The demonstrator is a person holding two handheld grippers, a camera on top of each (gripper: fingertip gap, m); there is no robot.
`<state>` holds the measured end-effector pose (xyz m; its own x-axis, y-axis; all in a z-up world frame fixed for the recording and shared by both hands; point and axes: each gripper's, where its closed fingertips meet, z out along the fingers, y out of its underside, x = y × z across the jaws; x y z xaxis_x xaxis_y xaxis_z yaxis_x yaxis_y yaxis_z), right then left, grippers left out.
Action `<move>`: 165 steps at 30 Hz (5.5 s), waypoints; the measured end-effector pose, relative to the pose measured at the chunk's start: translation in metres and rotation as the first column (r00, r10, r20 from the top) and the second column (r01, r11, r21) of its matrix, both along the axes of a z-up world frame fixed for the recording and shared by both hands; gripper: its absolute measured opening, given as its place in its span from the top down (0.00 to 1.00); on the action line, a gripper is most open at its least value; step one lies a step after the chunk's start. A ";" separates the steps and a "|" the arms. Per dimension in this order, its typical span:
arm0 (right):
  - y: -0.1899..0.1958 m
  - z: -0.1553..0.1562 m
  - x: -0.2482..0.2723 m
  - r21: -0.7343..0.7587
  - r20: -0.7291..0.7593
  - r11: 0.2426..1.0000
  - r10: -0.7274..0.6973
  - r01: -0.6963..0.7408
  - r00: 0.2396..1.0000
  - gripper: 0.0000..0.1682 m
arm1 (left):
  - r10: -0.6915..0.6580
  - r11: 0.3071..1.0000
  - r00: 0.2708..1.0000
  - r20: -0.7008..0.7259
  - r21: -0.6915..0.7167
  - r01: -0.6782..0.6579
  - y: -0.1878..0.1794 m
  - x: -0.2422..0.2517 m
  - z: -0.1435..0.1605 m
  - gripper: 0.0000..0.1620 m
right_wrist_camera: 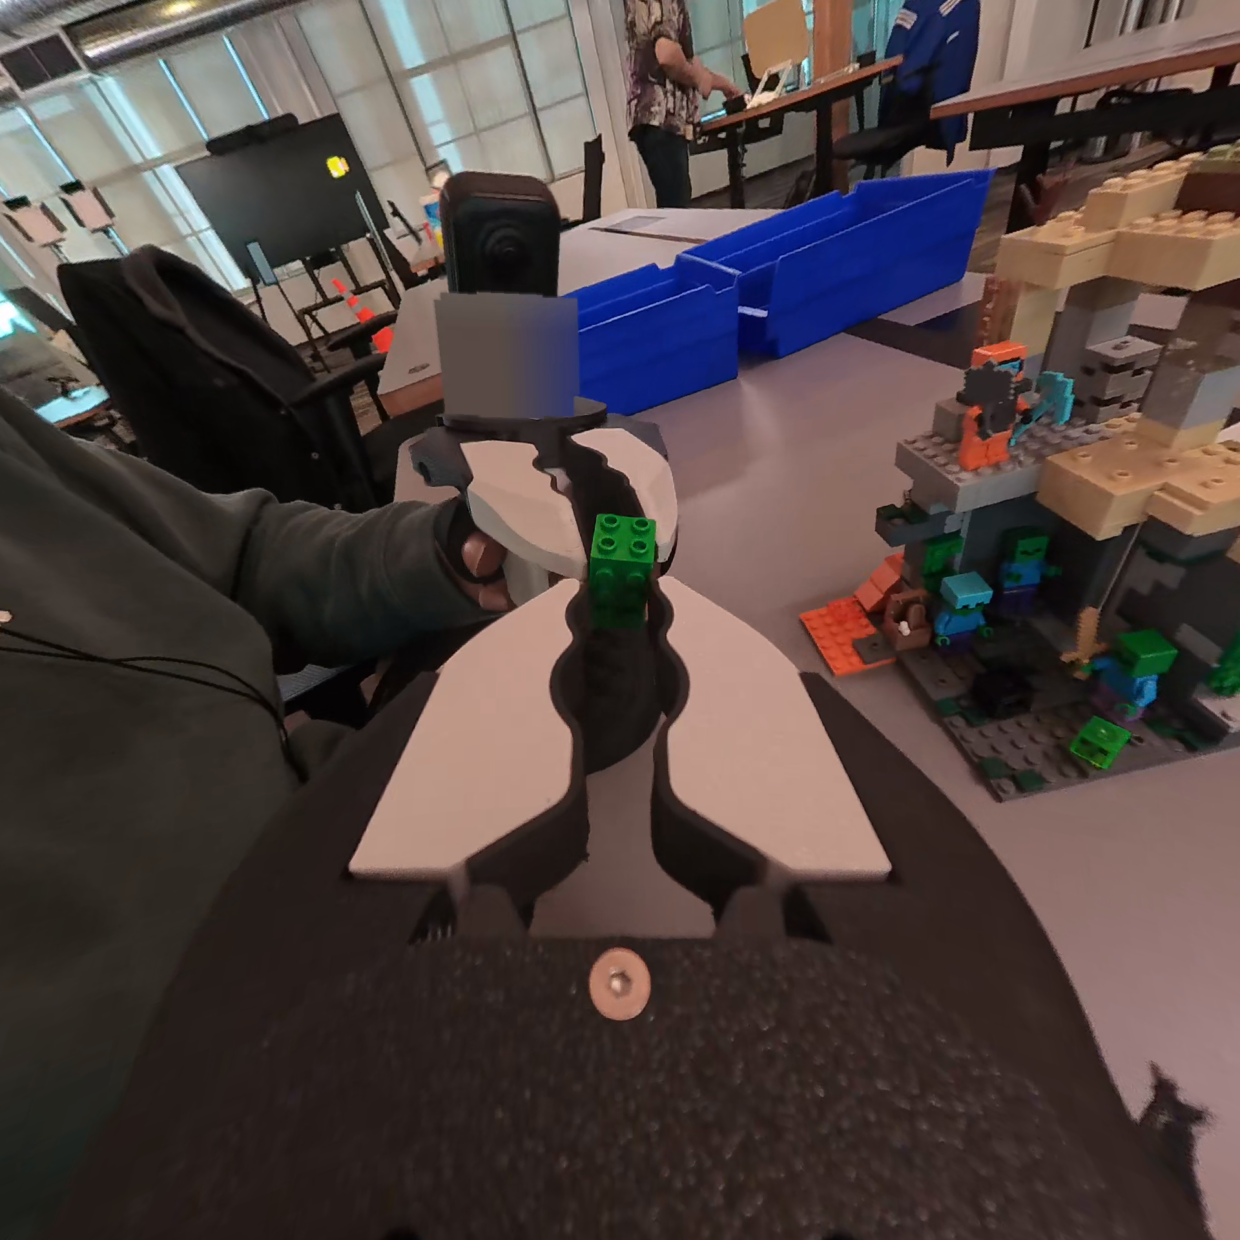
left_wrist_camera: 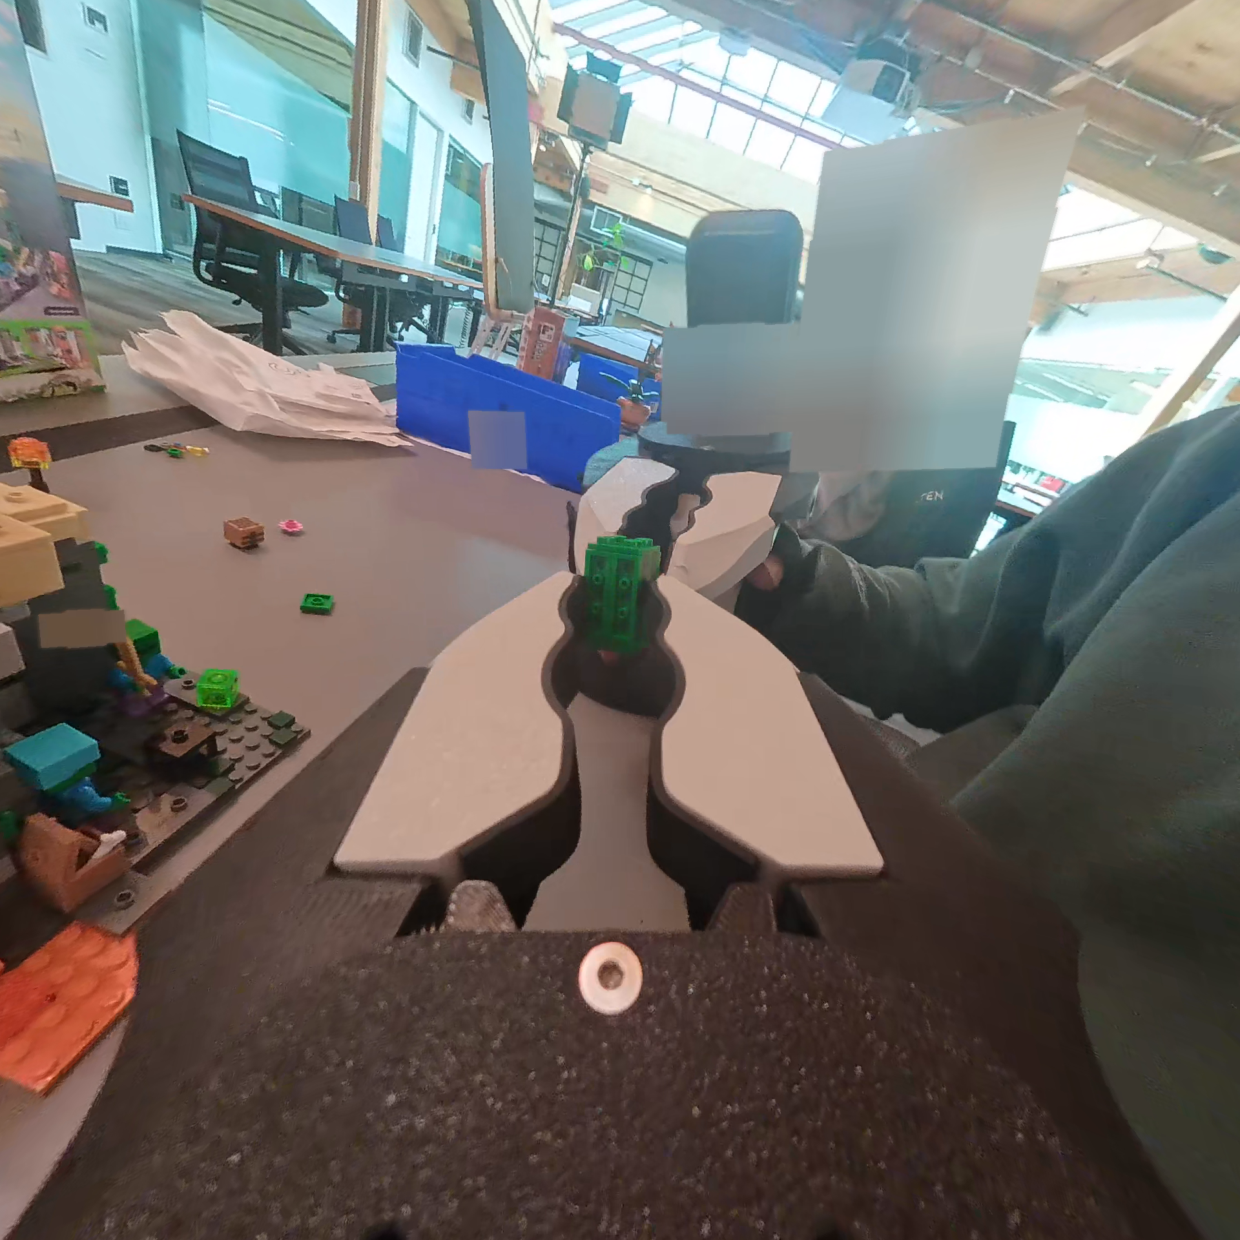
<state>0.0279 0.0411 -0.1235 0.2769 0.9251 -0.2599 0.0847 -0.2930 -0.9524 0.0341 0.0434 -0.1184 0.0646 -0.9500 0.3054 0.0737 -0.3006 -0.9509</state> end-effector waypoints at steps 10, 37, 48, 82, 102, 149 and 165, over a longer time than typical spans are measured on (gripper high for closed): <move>-0.014 -0.012 -0.002 -0.055 0.068 0.974 0.225 -0.221 0.972 0.91 | -0.161 0.987 0.983 -0.088 -0.019 0.159 -0.017 0.000 -0.014 0.90; 0.003 -0.017 0.003 -0.029 0.026 0.999 0.029 -0.028 0.999 0.89 | -0.021 1.000 0.996 -0.091 -0.020 0.019 -0.002 0.003 -0.023 0.90; -0.026 -0.012 -0.004 0.004 0.066 0.965 0.262 -0.263 0.963 0.91 | -0.241 0.970 0.968 -0.064 -0.061 0.237 -0.030 -0.001 -0.017 0.89; -0.034 -0.024 -0.003 -0.001 0.169 0.958 0.281 -0.285 0.945 0.91 | -0.206 0.974 0.955 -0.214 0.053 0.222 -0.038 0.000 -0.033 0.89; -0.031 -0.017 0.003 -0.038 0.005 0.943 0.330 -0.329 0.944 0.93 | -0.337 0.935 0.941 -0.023 -0.127 0.331 -0.038 -0.003 -0.019 0.90; -0.030 0.016 0.002 0.303 -0.022 0.953 -0.010 0.016 1.000 0.90 | 0.069 0.973 0.998 0.010 0.221 -0.070 -0.033 0.002 0.004 0.90; 0.007 -0.029 0.049 0.217 0.229 0.976 -0.044 -0.007 0.972 0.91 | 0.064 0.997 0.991 -0.118 0.060 -0.057 -0.002 0.005 -0.026 0.90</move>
